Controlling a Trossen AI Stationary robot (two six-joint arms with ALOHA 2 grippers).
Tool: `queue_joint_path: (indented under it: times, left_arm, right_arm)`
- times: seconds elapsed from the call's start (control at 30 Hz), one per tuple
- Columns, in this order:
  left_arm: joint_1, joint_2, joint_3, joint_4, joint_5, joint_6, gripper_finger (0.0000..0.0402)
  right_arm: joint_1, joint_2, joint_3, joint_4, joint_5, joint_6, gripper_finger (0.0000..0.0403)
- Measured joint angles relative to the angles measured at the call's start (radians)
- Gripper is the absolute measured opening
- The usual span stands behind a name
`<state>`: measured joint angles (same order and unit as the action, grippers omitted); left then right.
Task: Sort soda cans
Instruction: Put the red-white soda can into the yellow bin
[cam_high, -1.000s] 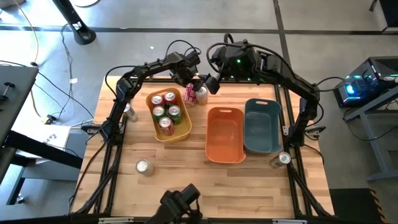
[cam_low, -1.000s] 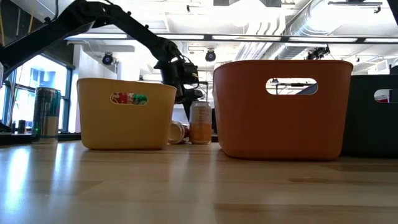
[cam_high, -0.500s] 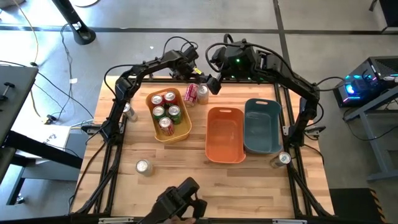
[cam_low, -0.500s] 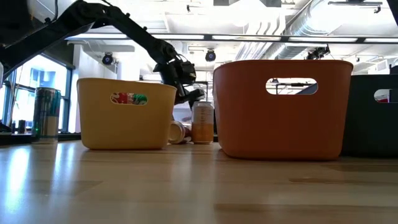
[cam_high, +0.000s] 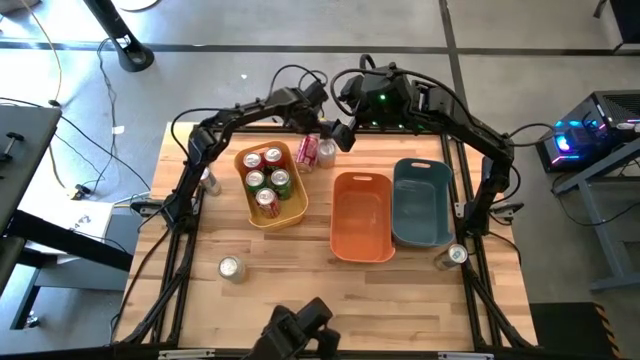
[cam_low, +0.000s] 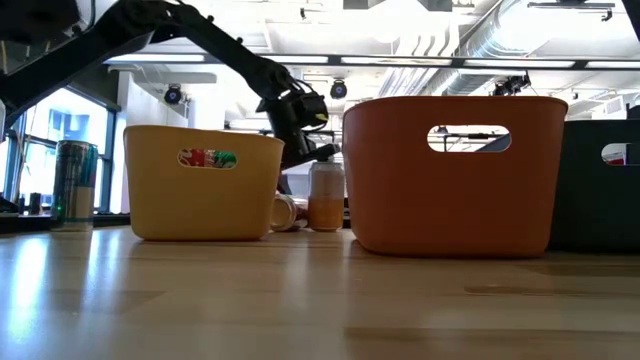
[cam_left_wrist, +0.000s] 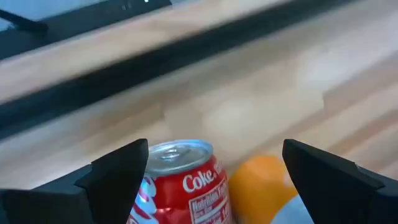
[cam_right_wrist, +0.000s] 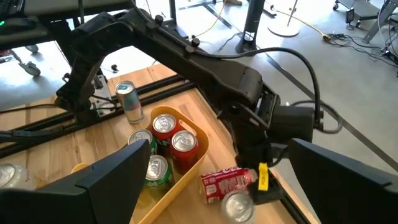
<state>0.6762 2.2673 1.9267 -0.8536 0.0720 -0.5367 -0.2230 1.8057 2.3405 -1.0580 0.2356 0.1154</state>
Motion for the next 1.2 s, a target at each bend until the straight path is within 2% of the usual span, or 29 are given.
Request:
queue_joint_path:
  times: [0.3,0.6,0.8,1.2]
  left_arm:
    - [-0.052,0.000,0.000,-0.060,-0.006,0.079,0.0365]
    - [-0.017,-0.001,0.000,-0.075,-0.004,0.094,0.0365]
    - [-0.023,-0.002,0.000,-0.179,-0.005,0.148,0.0364]
    - [-0.096,-0.010,0.001,-0.202,-0.025,0.157,0.0364]
  right_arm:
    - [0.000,0.000,0.000,0.000,0.000,0.000,0.0378]
    - [0.000,0.000,0.000,0.000,0.000,0.000,0.0378]
    - [0.000,0.000,0.000,-0.004,0.000,-0.002,0.0378]
    - [0.000,0.000,0.000,-0.029,0.000,-0.011,0.0378]
